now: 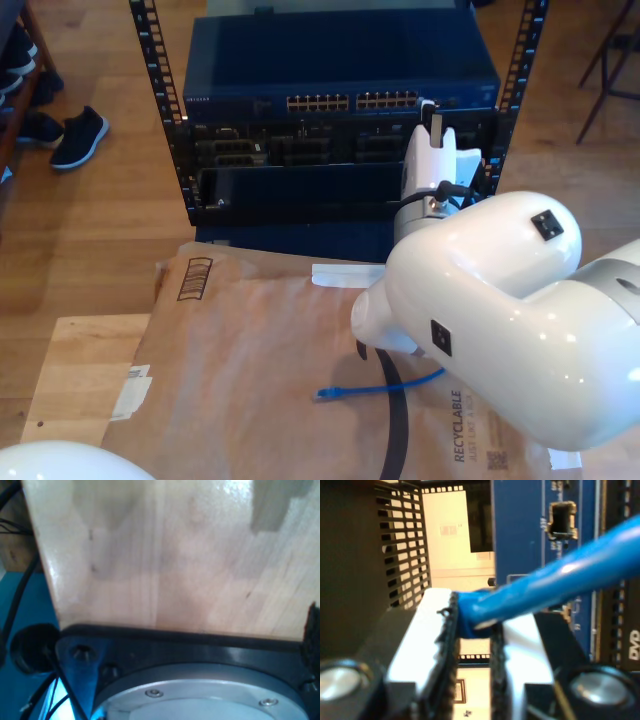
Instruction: Grab the cable and plug it in
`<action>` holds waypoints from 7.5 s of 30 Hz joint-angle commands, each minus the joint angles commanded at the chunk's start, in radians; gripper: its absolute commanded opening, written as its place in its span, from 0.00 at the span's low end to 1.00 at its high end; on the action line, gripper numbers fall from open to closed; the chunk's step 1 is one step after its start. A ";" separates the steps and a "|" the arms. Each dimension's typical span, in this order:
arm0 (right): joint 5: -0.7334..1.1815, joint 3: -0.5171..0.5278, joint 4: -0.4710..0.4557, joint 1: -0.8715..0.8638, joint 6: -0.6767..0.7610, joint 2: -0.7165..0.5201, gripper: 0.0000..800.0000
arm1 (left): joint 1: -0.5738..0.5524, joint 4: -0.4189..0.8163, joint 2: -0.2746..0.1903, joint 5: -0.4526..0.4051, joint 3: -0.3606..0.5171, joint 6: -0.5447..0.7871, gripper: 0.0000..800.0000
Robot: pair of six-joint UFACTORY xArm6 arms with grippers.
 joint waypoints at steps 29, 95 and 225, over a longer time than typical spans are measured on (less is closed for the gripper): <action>0.031 -0.058 -0.054 -0.031 0.000 0.048 0.00 | 0.000 0.000 0.000 -0.002 0.000 0.000 1.00; 0.035 -0.101 -0.074 -0.040 0.002 0.081 0.00 | 0.000 0.000 0.000 -0.002 0.000 0.000 1.00; 2.348 0.882 -0.862 -1.682 -1.145 -1.427 1.00 | 0.000 0.000 0.000 0.000 0.000 0.000 1.00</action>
